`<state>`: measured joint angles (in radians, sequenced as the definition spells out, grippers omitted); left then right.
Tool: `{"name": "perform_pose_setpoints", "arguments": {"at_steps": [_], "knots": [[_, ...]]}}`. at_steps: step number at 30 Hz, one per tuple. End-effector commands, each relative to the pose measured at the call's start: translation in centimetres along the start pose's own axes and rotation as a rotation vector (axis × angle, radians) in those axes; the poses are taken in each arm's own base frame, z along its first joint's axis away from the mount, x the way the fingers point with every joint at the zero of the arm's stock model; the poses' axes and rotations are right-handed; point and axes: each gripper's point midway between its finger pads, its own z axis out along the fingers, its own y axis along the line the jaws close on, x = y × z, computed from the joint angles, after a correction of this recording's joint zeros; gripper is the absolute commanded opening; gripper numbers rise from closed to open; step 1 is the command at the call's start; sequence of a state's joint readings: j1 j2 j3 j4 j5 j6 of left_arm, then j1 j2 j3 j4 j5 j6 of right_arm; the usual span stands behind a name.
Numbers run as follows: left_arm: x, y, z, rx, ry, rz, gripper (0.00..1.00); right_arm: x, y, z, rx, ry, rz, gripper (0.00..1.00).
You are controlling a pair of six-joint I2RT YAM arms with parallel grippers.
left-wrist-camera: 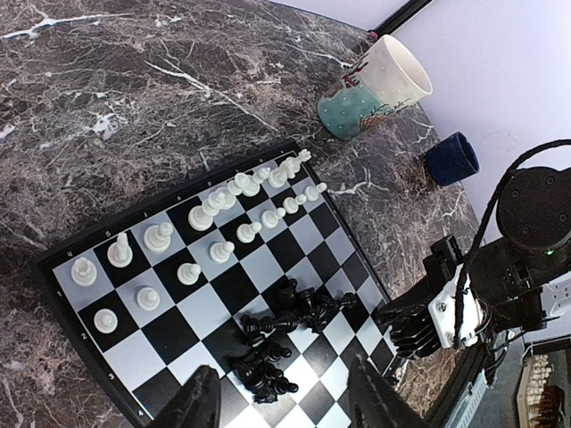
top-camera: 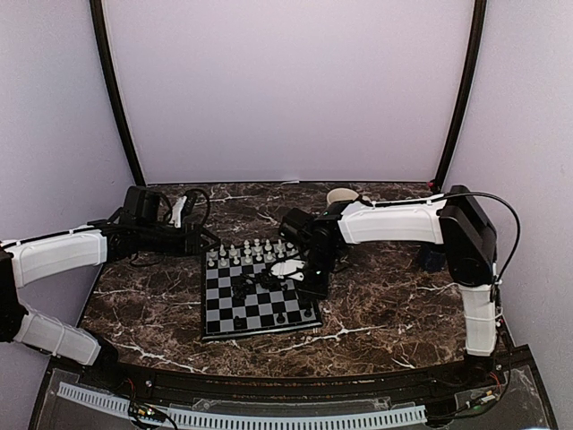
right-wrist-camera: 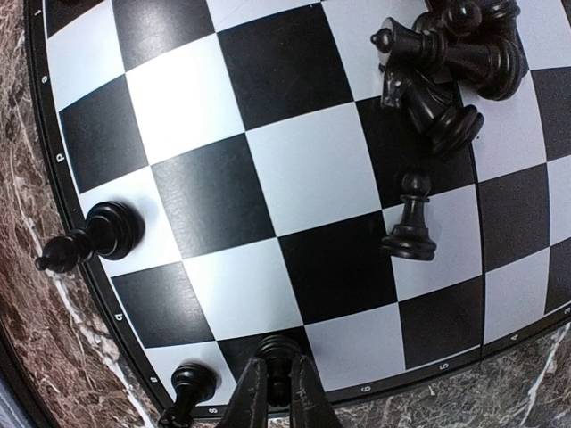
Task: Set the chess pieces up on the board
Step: Place the pawn at h7.
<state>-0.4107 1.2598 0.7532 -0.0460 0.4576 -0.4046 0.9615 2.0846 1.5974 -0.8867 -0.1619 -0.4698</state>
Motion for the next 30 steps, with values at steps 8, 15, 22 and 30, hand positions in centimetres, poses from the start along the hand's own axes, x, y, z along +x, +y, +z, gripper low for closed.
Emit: {"name": "perform_pose_setpoints", "arguments": {"at_steps": [8,15,22,30], "knots": [[-1.3,-1.2,-0.1,0.035,-0.018,0.021,0.51,1.1,-0.2,0.3,0.016,0.049,0.000,0.10],[-1.1,-1.1,0.2,0.038,-0.011,0.014,0.51,1.6,0.0,0.0,0.020,0.053,-0.013,0.11],[-1.2,-1.2,0.2,0.042,-0.011,0.009,0.51,1.9,0.4,-0.1,0.010,0.056,-0.016,0.14],[-1.0,-1.2,0.3,0.039,-0.008,0.008,0.51,1.1,0.2,-1.0,0.024,0.020,-0.013,0.20]]}}
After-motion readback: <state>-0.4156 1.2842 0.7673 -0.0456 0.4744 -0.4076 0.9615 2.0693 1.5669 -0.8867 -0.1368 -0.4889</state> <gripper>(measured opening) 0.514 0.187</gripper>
